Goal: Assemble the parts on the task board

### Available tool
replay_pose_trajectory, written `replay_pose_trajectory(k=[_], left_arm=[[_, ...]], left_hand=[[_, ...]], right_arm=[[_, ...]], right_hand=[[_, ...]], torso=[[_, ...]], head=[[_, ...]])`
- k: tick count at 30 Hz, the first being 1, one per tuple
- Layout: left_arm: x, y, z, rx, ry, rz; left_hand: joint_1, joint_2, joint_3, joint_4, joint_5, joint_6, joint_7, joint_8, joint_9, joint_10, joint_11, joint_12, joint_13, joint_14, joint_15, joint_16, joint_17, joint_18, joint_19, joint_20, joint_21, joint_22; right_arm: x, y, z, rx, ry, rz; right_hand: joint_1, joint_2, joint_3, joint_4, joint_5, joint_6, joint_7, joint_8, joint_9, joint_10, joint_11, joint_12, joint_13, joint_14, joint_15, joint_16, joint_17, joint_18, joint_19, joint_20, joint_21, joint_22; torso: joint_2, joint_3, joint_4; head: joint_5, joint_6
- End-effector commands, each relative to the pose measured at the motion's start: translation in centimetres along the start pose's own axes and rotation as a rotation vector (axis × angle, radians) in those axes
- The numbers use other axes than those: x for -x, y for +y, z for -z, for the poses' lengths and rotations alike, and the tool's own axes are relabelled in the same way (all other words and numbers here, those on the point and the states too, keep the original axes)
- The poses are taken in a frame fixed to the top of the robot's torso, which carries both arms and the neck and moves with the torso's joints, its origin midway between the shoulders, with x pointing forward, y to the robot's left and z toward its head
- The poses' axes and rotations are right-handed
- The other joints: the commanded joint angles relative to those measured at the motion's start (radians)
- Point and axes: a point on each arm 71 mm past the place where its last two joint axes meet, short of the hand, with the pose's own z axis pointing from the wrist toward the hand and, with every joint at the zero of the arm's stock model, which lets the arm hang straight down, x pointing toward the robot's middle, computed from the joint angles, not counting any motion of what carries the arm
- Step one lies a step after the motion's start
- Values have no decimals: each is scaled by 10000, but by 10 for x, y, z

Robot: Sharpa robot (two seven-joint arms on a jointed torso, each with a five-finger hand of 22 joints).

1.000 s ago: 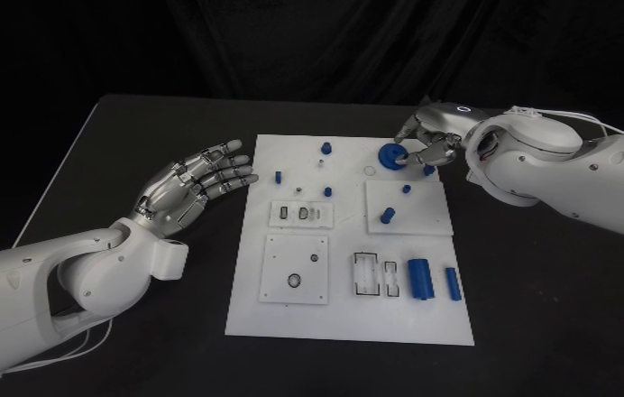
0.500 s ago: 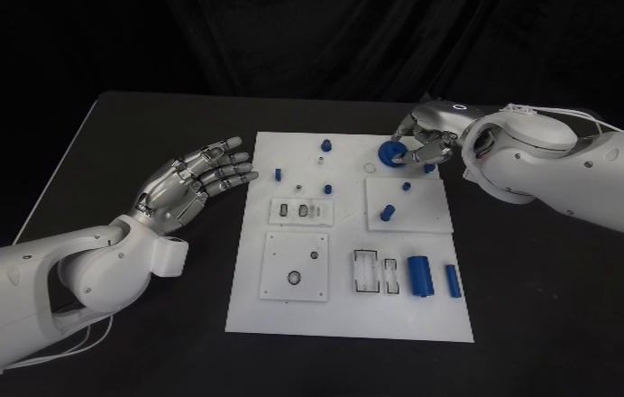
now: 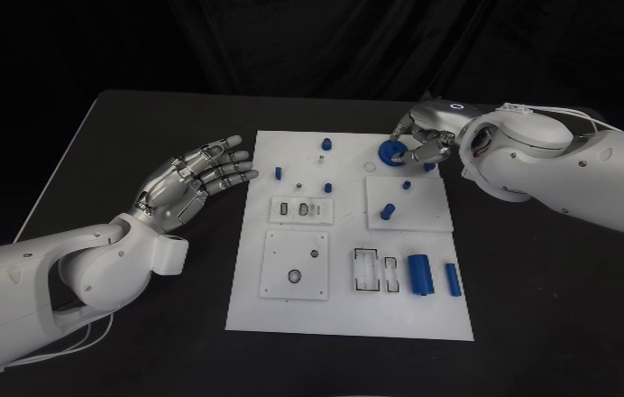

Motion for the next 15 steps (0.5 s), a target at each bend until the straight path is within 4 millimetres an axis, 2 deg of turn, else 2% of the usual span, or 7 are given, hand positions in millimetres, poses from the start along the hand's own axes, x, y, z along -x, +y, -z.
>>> replay_pose_trajectory(k=[1,2,3,4,8,10,15], left_arm=[[-1,-14,1,-2014,115,153],[-1,-14,1,-2010,113,156],[-1,-14,1,-2006,114,160],[-1,-14,1,-2004,116,164],[0,-14,1,-1992,104,165],[0,-15,1,-1992,86,153],[0,-15,2,-1992,91,173]], left_hand=[[-58,-9,62,2,37,-23,48,43,-3,28,52,42,16,10,61,5,-13,-203,-10,77,-46,-16],[-58,-9,62,2,37,-23,48,43,-3,28,52,42,16,10,61,5,-13,-203,-10,77,-46,-16],[-58,-9,62,2,37,-23,48,43,-3,28,52,42,16,10,61,5,-13,-203,-10,77,-46,-16],[-58,-9,62,2,37,-23,48,43,-3,28,52,42,16,10,61,5,-13,-203,-10,77,-46,-16],[-64,-12,74,-3,33,-33,57,41,-5,31,57,48,17,13,68,8,-15,-207,-7,79,-45,-17],[-64,-12,74,-3,33,-33,57,41,-5,31,57,48,17,13,68,8,-15,-207,-7,79,-45,-17],[-64,-12,74,-3,33,-33,57,41,-5,31,57,48,17,13,68,8,-15,-207,-7,79,-45,-17]], right_arm=[[-12,-1,1,-84,433,310],[-13,-1,1,-81,442,313],[-13,-1,1,-81,436,310],[-13,-1,2,-78,420,304],[-13,-1,5,7,293,250],[-13,0,6,85,206,219],[-12,6,9,378,32,123]], right_hand=[[235,61,134,-195,695,141,-12,110,149,1058,-90,27,2634,1052,-94,25,2633,-69,42,-52,35,1341],[258,60,174,-231,846,152,-14,130,182,1058,-88,27,2634,1052,-96,25,2633,-71,44,-50,36,1348],[421,56,327,-376,1484,269,-12,224,265,1058,-94,27,2634,1052,-107,25,2633,-63,29,-69,21,1338],[491,73,444,-456,1817,329,-25,291,334,1058,-94,27,2634,1052,-102,25,2633,-68,33,-63,23,1350],[518,73,602,-563,2068,442,-42,440,485,1058,-93,27,2634,1052,-100,25,2633,-69,34,-57,20,1363],[426,80,602,-549,2027,603,-71,607,607,1058,-68,27,2634,1052,-85,25,2633,-90,89,-45,68,1435],[443,99,646,-620,1942,681,-93,780,762,1058,-51,27,2634,1052,-74,25,2633,-117,165,-35,134,1532]], torso=[[2,1,1],[0,0,1],[0,-1,2],[0,-1,2],[2,1,3],[1,0,3],[1,2,3]], head=[[16,0],[20,1],[27,5],[37,17],[76,42],[83,48],[79,85]])
